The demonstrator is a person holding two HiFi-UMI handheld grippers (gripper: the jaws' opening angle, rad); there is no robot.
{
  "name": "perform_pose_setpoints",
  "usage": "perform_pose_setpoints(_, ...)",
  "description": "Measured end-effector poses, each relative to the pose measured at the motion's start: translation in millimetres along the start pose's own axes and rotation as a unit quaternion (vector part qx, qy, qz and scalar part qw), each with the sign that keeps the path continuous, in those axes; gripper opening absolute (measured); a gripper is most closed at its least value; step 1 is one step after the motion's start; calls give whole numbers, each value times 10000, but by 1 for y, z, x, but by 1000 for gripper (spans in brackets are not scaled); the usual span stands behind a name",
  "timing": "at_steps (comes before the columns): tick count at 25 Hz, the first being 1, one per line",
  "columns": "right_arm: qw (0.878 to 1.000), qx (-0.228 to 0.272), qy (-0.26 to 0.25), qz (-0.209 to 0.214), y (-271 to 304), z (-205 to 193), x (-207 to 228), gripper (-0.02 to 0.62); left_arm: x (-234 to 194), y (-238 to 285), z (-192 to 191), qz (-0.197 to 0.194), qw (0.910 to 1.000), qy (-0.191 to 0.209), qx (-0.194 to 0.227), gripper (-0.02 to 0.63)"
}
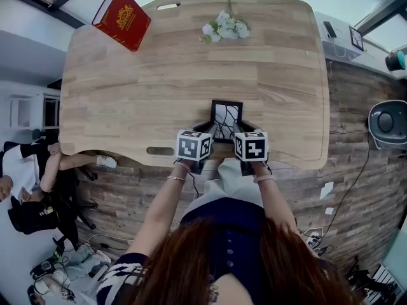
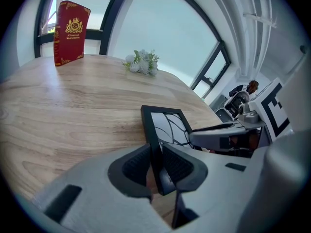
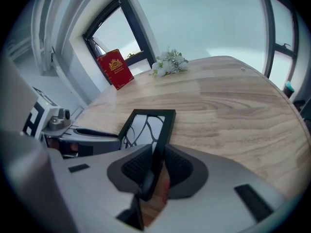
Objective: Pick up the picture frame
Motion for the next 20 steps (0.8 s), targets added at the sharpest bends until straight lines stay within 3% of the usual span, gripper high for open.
perform_pose_setpoints(20,9954,882,-310,-203,-44,7,-24,80,18,-42,10,71,9966,341,744,86)
Point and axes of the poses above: the fingertips, and each gripper's own axes: y forward along the fingers, x to its right, z out of its top, the point moved 7 cm from there along -y, backward along the fingers, and after that the axes turned 1 degree about z, right-handed, at the moved point
